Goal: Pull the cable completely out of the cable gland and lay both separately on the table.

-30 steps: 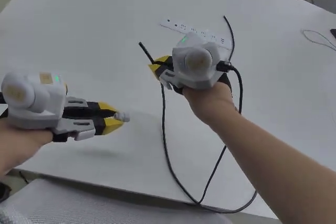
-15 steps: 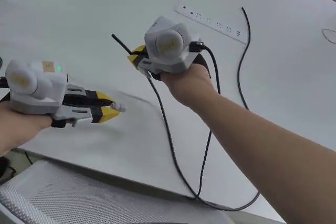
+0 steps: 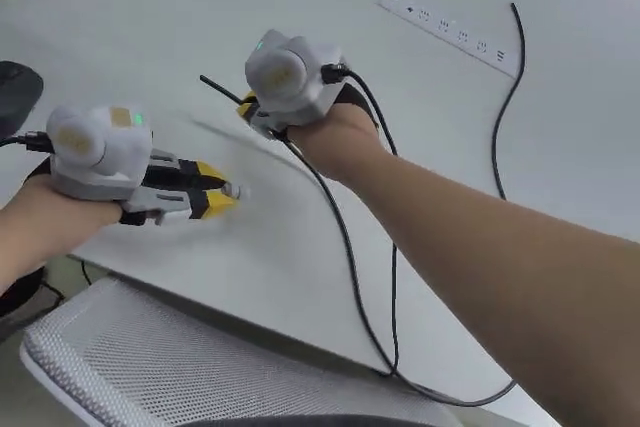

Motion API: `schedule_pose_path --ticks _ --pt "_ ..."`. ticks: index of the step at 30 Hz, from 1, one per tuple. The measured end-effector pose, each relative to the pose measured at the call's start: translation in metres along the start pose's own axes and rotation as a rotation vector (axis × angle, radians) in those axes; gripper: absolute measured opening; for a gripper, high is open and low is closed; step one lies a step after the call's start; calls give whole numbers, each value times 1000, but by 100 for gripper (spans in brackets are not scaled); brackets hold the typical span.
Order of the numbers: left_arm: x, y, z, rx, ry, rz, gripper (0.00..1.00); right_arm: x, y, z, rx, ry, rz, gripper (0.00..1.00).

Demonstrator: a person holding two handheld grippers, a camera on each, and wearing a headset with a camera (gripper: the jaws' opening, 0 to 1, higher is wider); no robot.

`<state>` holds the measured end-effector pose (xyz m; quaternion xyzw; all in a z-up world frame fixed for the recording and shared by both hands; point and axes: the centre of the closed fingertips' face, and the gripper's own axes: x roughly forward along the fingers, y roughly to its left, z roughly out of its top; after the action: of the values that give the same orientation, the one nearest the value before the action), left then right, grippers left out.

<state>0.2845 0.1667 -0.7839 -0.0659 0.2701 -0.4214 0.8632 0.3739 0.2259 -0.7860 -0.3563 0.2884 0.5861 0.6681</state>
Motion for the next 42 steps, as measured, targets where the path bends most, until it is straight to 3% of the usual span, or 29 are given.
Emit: schedule_pose_path --ticks 9,30,42 --pt "-2 21 -14 -24 8 68 15 19 11 -3 -52 24 39 0" --pt "-4 26 -23 -15 40 101 16 25 15 -10 -43 45 89 2" --pt "-5 26 -26 -13 58 109 19 5 6 -8 -28 22 57 9"
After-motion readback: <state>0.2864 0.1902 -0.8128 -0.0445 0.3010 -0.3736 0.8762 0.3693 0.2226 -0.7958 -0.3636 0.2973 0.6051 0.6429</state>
